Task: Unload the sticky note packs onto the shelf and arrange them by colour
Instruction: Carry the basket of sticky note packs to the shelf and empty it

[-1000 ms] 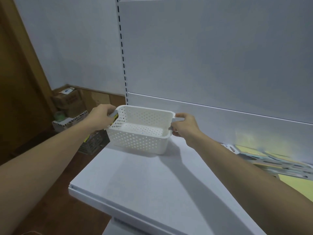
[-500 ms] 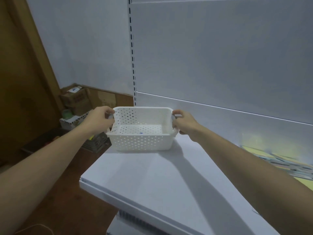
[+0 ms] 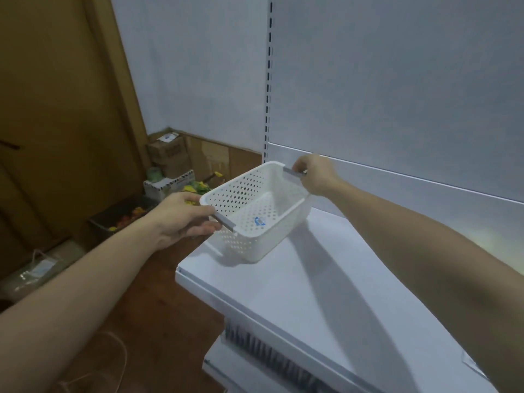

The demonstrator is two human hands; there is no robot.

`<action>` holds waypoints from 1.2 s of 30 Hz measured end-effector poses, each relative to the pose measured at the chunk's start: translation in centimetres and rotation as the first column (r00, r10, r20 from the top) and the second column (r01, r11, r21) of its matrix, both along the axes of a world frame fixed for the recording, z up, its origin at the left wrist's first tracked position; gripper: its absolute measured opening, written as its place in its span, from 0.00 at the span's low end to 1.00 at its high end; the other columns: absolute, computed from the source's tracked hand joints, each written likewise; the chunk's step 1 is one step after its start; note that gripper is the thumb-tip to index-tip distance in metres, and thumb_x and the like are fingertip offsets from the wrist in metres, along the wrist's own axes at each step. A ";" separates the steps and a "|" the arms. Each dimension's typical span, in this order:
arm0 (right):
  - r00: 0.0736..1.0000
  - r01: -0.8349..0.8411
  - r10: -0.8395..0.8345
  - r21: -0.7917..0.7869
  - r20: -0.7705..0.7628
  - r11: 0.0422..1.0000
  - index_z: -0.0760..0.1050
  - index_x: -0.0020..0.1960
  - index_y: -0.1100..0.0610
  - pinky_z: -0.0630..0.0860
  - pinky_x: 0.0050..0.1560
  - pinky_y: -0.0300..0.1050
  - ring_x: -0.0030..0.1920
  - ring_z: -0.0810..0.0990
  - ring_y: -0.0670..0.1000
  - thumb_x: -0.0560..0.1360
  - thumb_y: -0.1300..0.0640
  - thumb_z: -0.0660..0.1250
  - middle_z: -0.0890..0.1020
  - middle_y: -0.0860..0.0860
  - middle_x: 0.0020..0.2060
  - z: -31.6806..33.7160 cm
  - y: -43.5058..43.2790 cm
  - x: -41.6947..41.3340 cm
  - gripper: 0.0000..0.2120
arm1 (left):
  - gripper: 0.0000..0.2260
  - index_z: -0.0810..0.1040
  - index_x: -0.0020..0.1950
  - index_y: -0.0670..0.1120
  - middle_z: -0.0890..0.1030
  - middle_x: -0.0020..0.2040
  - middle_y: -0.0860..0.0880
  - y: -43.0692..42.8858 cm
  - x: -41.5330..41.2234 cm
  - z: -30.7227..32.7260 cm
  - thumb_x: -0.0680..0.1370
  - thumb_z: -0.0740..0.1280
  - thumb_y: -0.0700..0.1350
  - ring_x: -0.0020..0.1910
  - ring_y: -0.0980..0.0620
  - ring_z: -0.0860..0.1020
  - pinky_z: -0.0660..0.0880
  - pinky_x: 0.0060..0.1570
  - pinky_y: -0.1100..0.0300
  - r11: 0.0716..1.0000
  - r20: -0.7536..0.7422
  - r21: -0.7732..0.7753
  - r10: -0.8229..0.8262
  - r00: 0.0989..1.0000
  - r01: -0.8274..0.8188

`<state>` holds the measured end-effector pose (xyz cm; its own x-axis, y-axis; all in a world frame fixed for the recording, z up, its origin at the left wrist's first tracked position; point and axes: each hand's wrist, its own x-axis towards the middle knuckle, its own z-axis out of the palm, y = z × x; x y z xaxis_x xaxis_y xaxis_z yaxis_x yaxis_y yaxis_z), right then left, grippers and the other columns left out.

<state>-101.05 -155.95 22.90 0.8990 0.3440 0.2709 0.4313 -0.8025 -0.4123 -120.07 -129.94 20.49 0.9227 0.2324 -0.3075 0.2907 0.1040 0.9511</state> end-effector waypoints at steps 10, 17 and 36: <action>0.997 -0.067 0.061 -0.136 -0.051 0.988 0.81 0.58 0.59 0.75 0.48 0.44 0.51 0.78 0.58 0.71 0.69 0.60 0.83 0.57 0.54 0.0 1.7 1.6 0.19 | 0.15 0.74 0.58 0.46 0.87 0.48 0.40 -1.8 0.1 -0.1 0.75 0.73 0.36 0.43 0.41 0.87 0.82 0.31 0.58 0.989 0.039 -0.046 0.144 0.989 -0.142; 0.988 -0.131 0.100 -0.307 -0.114 0.943 0.75 0.63 0.58 0.76 0.59 0.55 0.63 0.73 0.64 0.74 0.64 0.56 0.80 0.62 0.56 -0.8 1.7 1.0 0.19 | 0.17 0.73 0.62 0.42 0.88 0.42 0.46 -1.8 0.2 -0.4 0.75 0.73 0.37 0.43 0.42 0.87 0.82 0.31 0.58 0.987 0.054 -0.036 0.161 0.985 -0.159; 0.991 -0.108 0.122 -0.222 0.048 0.969 0.63 0.79 0.51 0.59 0.72 0.41 0.76 0.66 0.51 0.83 0.47 0.61 0.70 0.48 0.77 0.5 -17.5 -10.5 0.26 | 0.25 0.67 0.76 0.51 0.66 0.78 0.53 -16.3 5.6 2.2 0.81 0.62 0.58 0.76 0.54 0.64 0.61 0.73 0.57 0.149 0.147 0.987 -0.713 0.686 -0.057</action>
